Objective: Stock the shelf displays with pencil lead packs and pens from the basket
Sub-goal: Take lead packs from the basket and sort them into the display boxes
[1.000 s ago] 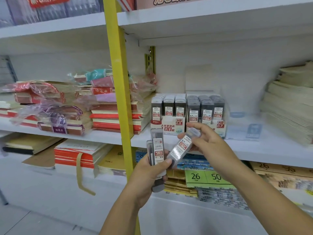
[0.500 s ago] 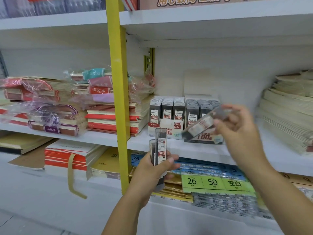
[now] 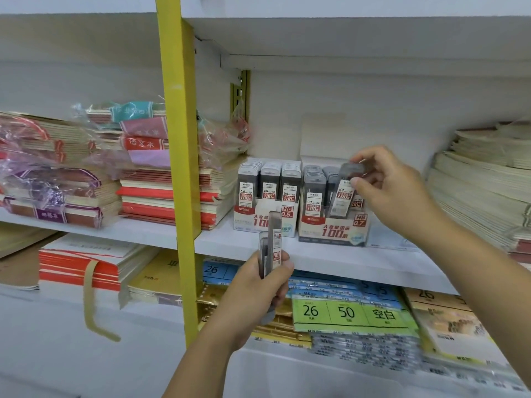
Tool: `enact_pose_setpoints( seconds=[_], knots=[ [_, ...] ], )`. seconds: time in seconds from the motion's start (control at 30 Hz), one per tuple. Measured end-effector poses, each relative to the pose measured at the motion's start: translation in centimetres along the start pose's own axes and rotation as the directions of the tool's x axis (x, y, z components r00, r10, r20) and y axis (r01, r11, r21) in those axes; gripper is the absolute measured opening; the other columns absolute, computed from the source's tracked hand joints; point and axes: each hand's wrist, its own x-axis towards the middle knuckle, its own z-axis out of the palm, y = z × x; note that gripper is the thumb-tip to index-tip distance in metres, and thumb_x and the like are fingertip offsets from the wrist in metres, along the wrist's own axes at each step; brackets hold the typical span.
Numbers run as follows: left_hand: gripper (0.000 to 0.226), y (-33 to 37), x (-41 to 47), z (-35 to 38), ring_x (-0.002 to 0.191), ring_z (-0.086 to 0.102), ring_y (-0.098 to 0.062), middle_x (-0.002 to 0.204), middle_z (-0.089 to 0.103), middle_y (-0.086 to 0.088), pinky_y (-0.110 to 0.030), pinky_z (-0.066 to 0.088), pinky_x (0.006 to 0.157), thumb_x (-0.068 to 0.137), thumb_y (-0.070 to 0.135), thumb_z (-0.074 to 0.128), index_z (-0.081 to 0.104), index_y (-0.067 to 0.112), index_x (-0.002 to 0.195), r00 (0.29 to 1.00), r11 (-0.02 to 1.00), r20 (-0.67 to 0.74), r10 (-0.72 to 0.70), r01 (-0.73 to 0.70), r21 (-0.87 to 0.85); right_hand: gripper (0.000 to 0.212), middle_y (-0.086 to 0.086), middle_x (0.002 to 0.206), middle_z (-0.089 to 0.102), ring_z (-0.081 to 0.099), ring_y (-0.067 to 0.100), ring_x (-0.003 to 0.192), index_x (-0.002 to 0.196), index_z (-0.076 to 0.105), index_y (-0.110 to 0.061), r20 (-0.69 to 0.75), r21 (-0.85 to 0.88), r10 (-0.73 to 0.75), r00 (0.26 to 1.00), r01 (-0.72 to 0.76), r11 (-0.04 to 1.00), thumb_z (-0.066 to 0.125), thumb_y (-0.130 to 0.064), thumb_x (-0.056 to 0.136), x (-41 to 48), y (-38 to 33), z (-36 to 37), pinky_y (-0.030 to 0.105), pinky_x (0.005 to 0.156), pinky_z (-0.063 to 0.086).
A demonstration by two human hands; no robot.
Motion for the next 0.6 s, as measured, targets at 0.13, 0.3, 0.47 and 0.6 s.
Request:
enact_pose_setpoints(
  seconds=[0.13,0.3,0.47,0.6],
  knots=[
    [0.024,0.1,0.1,0.3,0.075,0.055,-0.015,0.078,0.065,0.002,-0.031,0.048,0.072,0.08,0.034,0.06,0.067,0.042,0.102,0.997,0.997,0.04,-0.064,0.066,-0.051,0.026,-0.014,0.096,0.043,0.047,0.003,0.087,0.114,0.064,-0.028,0.04,-0.201,0.014,0.999,-0.006,0.98,0.066,-0.017,0.09,-0.4,0.9,1.2,0.007,0.072,0.035],
    [0.021,0.9,-1.1,0.9,0.074,0.067,-0.002,0.102,0.077,0.008,-0.018,0.05,0.063,0.103,0.033,0.053,0.059,0.04,0.122,0.997,0.999,0.079,-0.022,0.02,0.034,0.043,-0.009,0.111,0.037,0.033,0.002,0.103,0.138,0.052,-0.021,-0.074,-0.255,-0.011,0.997,-0.009,0.967,0.056,-0.014,0.096,-2.9,-0.4,1.7,0.014,0.089,0.027],
    [0.014,1.9,-2.7,1.3,0.082,0.065,-0.02,0.11,0.077,0.003,-0.026,0.047,0.06,0.093,0.047,0.06,0.063,0.053,0.105,0.994,0.998,0.112,-0.007,-0.001,0.07,0.035,-0.031,0.109,0.052,0.051,-0.011,0.098,0.126,0.05,-0.054,0.231,0.351,0.111,0.966,-0.19,0.917,0.053,-0.034,0.097,-8.3,-2.6,3.3,0.007,0.078,0.04],
    [0.021,3.1,-3.6,1.0,0.078,0.056,-0.026,0.11,0.077,-0.002,-0.03,0.039,0.06,0.085,0.053,0.067,0.068,0.047,0.105,0.993,0.998,0.113,-0.043,0.036,0.06,0.041,-0.012,0.097,0.05,0.053,0.005,0.085,0.118,0.061,-0.049,0.258,0.451,0.13,0.957,-0.238,0.86,0.068,-0.021,0.089,-8.9,-2.2,2.4,0.013,0.08,0.044]
  ],
)
